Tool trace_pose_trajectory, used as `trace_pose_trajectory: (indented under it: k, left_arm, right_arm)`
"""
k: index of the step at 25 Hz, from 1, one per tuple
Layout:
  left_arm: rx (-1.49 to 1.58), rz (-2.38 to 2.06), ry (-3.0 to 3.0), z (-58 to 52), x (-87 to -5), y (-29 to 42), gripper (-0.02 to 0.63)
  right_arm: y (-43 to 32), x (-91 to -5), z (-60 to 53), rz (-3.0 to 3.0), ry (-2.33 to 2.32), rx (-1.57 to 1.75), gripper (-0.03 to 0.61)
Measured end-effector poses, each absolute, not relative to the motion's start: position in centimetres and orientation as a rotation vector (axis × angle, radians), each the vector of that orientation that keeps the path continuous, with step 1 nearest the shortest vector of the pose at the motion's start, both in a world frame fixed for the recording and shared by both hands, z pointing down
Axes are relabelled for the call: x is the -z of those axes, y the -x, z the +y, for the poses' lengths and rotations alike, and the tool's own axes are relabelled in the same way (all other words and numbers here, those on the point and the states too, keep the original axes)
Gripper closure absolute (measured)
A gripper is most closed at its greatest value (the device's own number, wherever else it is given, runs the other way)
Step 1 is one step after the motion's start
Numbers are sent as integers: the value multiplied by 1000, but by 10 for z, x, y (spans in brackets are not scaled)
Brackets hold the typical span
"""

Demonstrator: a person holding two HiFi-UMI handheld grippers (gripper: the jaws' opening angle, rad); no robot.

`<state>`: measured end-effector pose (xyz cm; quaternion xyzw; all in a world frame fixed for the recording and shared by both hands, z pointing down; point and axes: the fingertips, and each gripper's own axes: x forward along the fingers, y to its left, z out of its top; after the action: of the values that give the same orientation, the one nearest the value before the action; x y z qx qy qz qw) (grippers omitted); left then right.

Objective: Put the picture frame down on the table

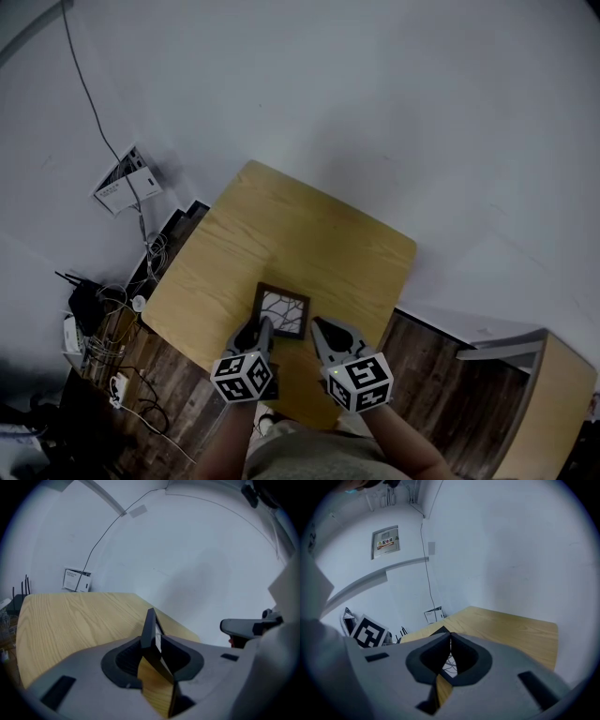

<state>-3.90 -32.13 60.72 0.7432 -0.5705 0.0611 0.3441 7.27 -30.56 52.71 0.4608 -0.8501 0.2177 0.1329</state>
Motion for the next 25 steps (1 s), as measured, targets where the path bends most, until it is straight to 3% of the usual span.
trace_pose_trajectory:
  k: [25]
  left_arm:
    - [-445, -1594, -1786, -323, -664, 64, 437]
  right_arm:
    - [-62, -533, -304, -2472, -1292, -651, 578]
